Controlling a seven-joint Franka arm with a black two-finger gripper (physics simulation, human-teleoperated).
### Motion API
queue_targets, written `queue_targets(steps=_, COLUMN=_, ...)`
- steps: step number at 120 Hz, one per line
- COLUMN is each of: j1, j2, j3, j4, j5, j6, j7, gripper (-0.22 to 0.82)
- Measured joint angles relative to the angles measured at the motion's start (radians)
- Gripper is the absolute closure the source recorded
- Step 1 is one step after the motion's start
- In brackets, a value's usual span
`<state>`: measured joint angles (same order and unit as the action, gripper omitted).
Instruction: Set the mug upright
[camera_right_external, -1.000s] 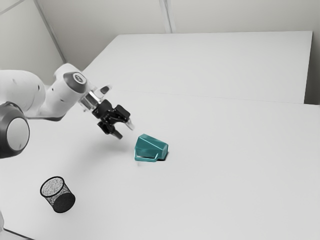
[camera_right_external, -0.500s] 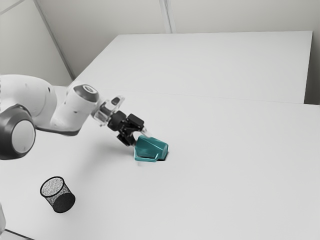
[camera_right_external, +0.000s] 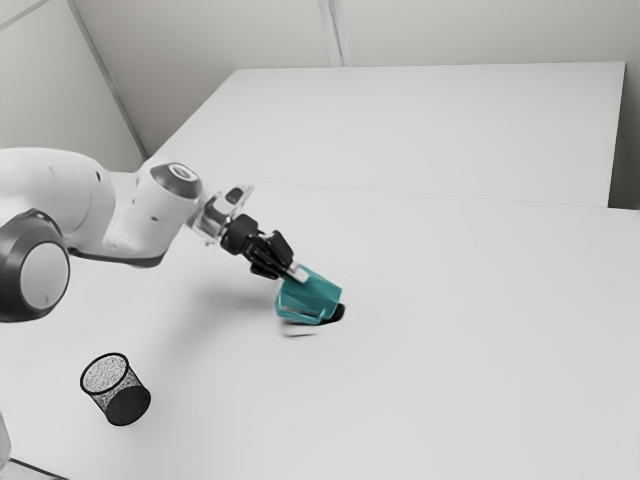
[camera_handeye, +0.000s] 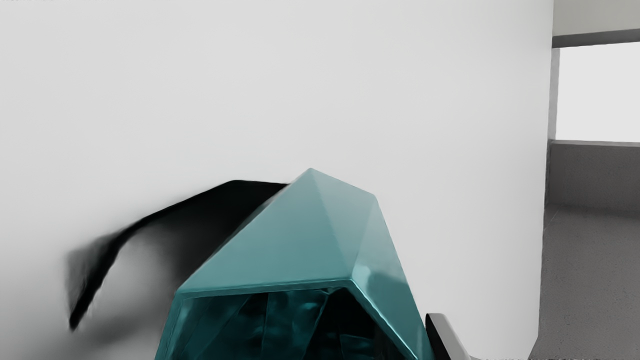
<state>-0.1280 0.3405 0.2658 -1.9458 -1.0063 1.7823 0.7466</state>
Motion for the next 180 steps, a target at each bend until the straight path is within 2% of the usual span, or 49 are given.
queue_targets(steps=36, j1=-0.022, j2=-0.001, j3=-0.002, j4=0.05, j5=0.08, j6=0.024, j7=-0.012, gripper=0.77)
queue_targets(steps=54, j1=-0.028, j2=-0.022, j3=-0.002, j4=0.088, j5=0.19, j6=0.041, j7=-0.034, gripper=0.78)
queue_targets(steps=96, j1=-0.103, j2=-0.063, j3=-0.002, j4=0.15, j5=0.539, j6=0.183, j7=-0.086, gripper=0.79)
queue_targets(steps=119, j1=-0.153, j2=-0.132, j3=-0.001, j4=0.071, j5=0.772, j6=0.216, j7=-0.146, gripper=0.79)
queue_targets(steps=143, j1=-0.194, j2=-0.144, j3=-0.002, j4=0.035, j5=0.957, j6=0.226, j7=-0.214, gripper=0.79)
queue_targets(steps=180, j1=-0.233, j2=-0.18, j3=-0.002, j4=-0.065, j5=1.12, j6=0.236, j7=-0.33, gripper=0.78)
